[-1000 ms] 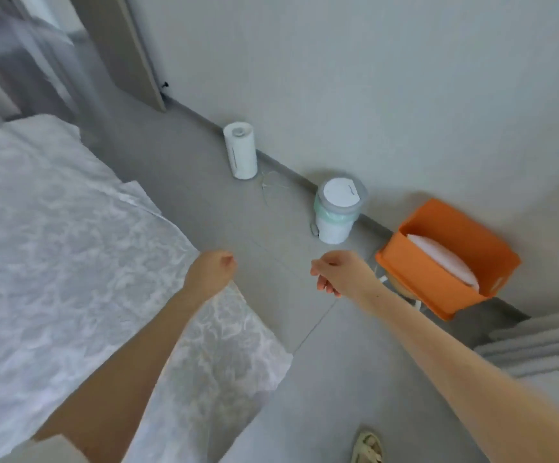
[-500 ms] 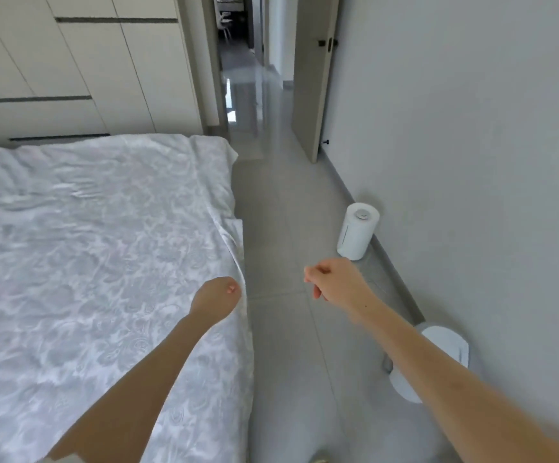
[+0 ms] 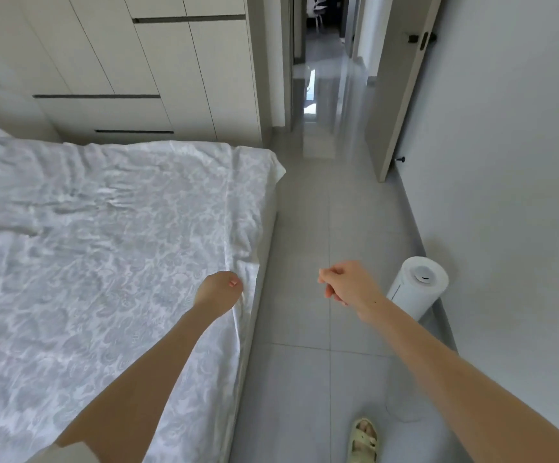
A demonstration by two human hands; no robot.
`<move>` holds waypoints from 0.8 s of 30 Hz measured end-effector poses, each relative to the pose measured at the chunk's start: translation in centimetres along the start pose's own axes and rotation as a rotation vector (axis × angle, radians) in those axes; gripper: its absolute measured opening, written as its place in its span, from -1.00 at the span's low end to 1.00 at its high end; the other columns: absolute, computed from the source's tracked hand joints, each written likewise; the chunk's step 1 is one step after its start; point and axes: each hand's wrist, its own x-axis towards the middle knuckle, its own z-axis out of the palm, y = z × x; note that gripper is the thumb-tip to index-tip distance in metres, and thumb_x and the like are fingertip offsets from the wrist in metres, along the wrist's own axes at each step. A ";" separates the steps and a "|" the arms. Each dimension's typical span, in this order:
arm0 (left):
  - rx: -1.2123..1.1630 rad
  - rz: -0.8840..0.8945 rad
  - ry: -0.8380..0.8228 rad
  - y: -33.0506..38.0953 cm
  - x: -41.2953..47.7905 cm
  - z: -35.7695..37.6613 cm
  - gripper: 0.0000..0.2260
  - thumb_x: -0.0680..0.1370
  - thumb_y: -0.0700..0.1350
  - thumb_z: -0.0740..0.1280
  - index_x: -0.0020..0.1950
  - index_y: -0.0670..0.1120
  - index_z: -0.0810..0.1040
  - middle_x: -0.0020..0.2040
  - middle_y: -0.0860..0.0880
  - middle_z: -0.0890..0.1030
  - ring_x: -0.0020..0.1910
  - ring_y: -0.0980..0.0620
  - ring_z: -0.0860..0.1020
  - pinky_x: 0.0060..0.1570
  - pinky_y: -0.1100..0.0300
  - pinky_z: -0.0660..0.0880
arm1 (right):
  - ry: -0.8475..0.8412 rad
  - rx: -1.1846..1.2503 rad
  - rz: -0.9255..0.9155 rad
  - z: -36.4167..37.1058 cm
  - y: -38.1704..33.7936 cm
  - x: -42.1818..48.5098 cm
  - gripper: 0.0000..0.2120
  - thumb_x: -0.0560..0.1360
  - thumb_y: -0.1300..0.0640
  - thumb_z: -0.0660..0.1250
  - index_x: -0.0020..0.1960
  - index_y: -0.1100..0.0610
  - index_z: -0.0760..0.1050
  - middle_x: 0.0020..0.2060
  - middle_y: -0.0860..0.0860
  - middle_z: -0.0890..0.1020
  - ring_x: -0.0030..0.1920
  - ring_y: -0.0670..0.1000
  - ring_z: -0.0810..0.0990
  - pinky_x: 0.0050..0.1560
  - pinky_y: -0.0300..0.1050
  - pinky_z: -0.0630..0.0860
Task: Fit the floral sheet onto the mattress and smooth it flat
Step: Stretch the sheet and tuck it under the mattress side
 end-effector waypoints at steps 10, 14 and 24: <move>-0.005 -0.245 -0.038 6.3 16.7 5.9 -0.81 0.55 -0.08 0.20 -0.26 -0.05 0.43 -0.33 0.05 0.45 -0.38 0.07 0.44 -0.37 0.27 0.36 | -0.203 0.091 0.140 -2.7 -0.9 26.0 -0.77 0.54 0.20 0.25 -0.29 0.18 0.46 -0.48 0.10 0.51 -0.64 -0.12 0.38 -0.61 -0.35 0.29; -0.030 -0.344 -0.015 6.1 25.4 7.4 -0.79 0.53 -0.09 0.19 -0.30 -0.07 0.41 -0.31 0.02 0.46 -0.36 0.05 0.43 -0.34 0.22 0.37 | -0.280 0.139 0.227 -0.2 -1.6 37.0 -0.79 0.55 0.19 0.27 -0.26 0.17 0.45 -0.46 0.10 0.53 -0.67 -0.14 0.42 -0.57 -0.32 0.42; -0.198 -0.489 0.082 0.6 52.6 9.4 -0.79 0.58 -0.06 0.22 0.17 -0.01 0.55 0.26 0.01 0.49 0.03 0.01 0.54 -0.07 0.22 0.47 | -0.402 0.142 0.386 10.7 0.0 66.4 -0.64 0.57 0.06 0.28 0.15 0.37 0.48 -0.14 0.24 0.58 -0.19 0.09 0.52 -0.03 -0.04 0.58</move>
